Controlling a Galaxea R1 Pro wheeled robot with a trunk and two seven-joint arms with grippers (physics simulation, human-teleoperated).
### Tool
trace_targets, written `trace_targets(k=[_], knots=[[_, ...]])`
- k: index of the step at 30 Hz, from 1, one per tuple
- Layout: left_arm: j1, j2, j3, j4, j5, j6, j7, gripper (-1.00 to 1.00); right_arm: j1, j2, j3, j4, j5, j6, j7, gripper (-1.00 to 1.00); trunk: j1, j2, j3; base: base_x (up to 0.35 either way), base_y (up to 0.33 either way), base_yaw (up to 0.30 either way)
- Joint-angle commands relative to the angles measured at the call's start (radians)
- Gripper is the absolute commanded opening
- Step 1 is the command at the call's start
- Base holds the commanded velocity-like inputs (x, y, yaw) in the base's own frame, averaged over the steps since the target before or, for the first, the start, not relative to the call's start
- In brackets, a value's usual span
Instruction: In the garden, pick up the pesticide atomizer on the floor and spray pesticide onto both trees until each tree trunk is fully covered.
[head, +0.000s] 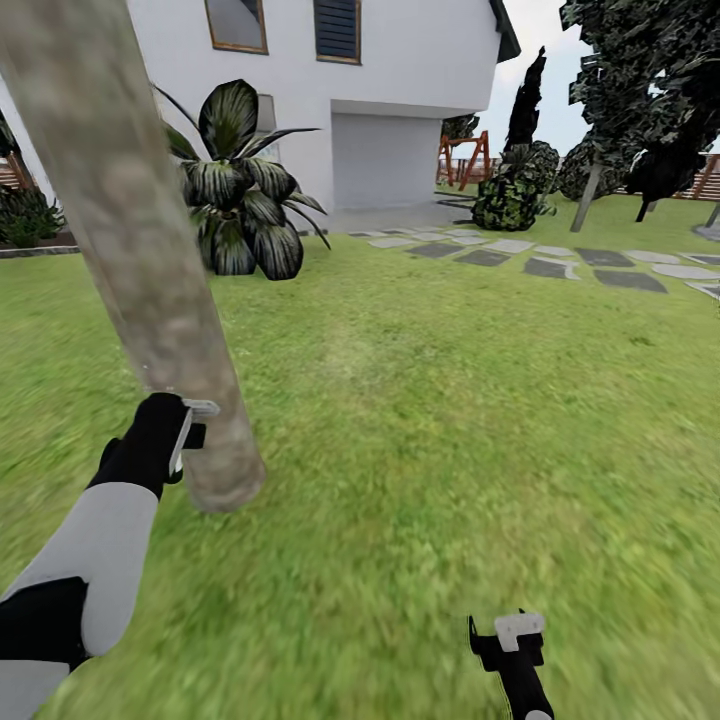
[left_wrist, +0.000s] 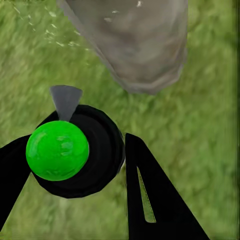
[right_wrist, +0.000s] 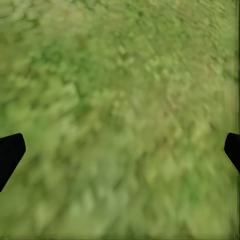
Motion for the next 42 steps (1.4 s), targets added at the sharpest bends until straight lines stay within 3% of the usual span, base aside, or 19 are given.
trace_targets(k=[1,13,20,27,31,33,36,38,40,42], knots=[[-0.001,-0.001,0.000,-0.001,0.003,0.004,0.005,-1.00,0.000,0.000,0.009,0.000,-0.005,-0.001,-0.004,1.00,0.000,0.000,-0.001,0.000,-0.276,0.000],[-0.001,0.011,0.011,-0.001,-0.001,0.002,0.012,-1.00,0.000,0.000,0.009,0.000,-0.006,-0.001,-0.004,1.00,0.000,0.000,-0.001,0.000,-0.276,0.013],[-0.001,0.039,0.013,-0.001,-0.001,0.002,0.014,-1.00,0.000,0.001,0.009,0.000,-0.006,-0.001,-0.004,1.00,0.000,0.000,-0.001,0.000,-0.276,0.258],[0.017,0.043,0.015,-0.001,-0.001,-0.001,0.015,-1.00,0.000,0.001,0.009,0.000,-0.005,-0.001,-0.004,1.00,0.000,0.000,-0.001,0.000,-0.276,0.278],[0.043,0.075,0.016,0.000,0.001,-0.003,0.015,-1.00,0.000,0.001,0.009,0.000,-0.005,-0.001,-0.004,1.00,0.000,0.000,-0.001,0.000,-0.276,0.278],[0.056,0.064,0.014,0.005,0.007,-0.006,0.016,-1.00,0.000,0.001,0.010,0.000,-0.005,-0.001,-0.004,1.00,0.000,0.000,-0.001,0.000,-0.276,0.278],[0.060,0.015,0.017,0.007,0.009,-0.008,0.016,-1.00,0.000,0.001,0.010,0.000,-0.005,-0.001,-0.004,1.00,0.000,0.000,-0.001,0.012,-0.276,0.273],[0.060,0.001,0.019,0.005,0.009,-0.008,0.017,-1.00,0.000,0.001,0.010,0.000,-0.005,-0.001,-0.004,1.00,0.000,0.000,-0.001,0.065,-0.276,0.193],[0.061,0.001,0.018,0.004,0.007,-0.009,0.017,-1.00,0.000,0.001,0.009,0.000,-0.005,-0.001,-0.004,1.00,0.000,0.000,-0.001,0.102,-0.276,0.066],[0.062,0.023,0.017,0.004,0.005,-0.009,0.018,-1.00,0.000,0.001,0.009,0.000,-0.005,-0.001,-0.004,1.00,0.000,0.000,-0.001,0.137,-0.271,0.016]])
